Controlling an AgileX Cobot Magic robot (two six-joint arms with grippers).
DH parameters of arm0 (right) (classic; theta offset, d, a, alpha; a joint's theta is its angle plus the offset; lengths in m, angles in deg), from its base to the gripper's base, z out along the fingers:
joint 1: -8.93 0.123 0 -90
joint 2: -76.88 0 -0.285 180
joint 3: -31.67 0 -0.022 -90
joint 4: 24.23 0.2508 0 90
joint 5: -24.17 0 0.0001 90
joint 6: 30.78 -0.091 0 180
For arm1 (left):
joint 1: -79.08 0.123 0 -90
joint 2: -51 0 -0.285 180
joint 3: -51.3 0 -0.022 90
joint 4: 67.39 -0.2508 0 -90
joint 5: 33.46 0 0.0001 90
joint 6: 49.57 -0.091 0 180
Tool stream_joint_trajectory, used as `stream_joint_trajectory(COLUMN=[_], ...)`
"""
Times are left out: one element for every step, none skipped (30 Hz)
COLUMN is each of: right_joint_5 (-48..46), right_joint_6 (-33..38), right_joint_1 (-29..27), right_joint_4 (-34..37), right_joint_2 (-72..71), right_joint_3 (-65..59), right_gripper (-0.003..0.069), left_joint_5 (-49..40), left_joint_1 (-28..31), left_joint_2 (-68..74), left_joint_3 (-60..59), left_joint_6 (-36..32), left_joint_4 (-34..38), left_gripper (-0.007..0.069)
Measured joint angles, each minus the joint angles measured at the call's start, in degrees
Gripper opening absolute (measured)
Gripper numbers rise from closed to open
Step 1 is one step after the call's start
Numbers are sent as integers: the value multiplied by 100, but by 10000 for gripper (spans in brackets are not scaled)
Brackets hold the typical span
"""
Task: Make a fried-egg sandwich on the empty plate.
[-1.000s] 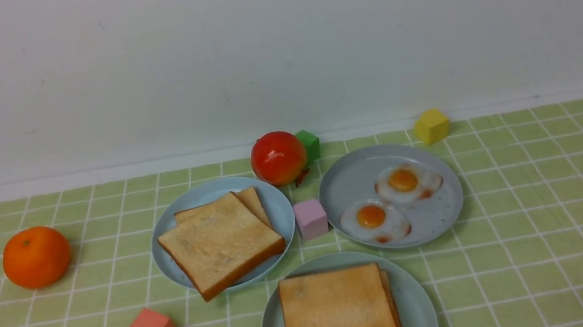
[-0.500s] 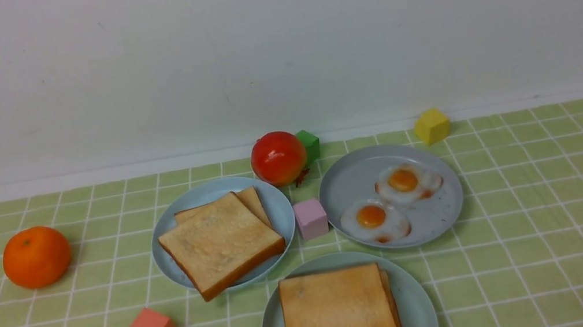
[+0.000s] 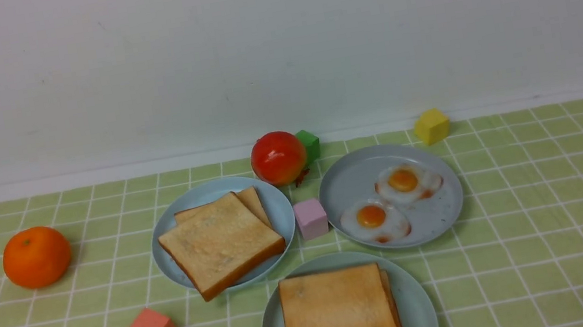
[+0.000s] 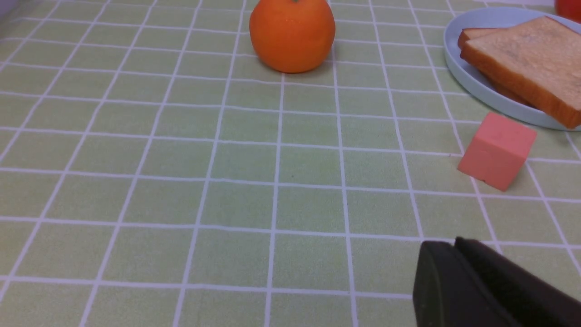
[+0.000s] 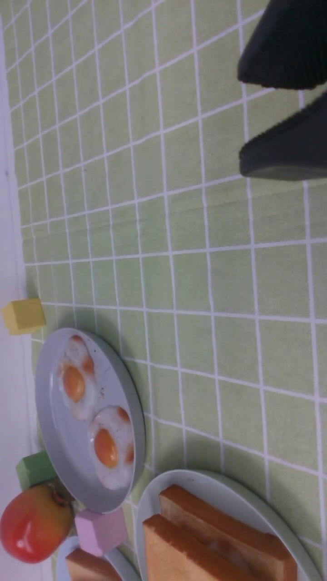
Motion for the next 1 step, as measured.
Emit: stream_joint_trajectory(right_joint_5=[0], right_joint_6=[0], right_joint_1=[0], right_joint_4=[0], right_joint_2=[0], right_joint_3=[0], right_gripper=[238], left_joint_5=[0], left_joint_1=[0], left_joint_2=[0], left_joint_3=[0], left_joint_6=[0], left_joint_4=[0], left_gripper=[41])
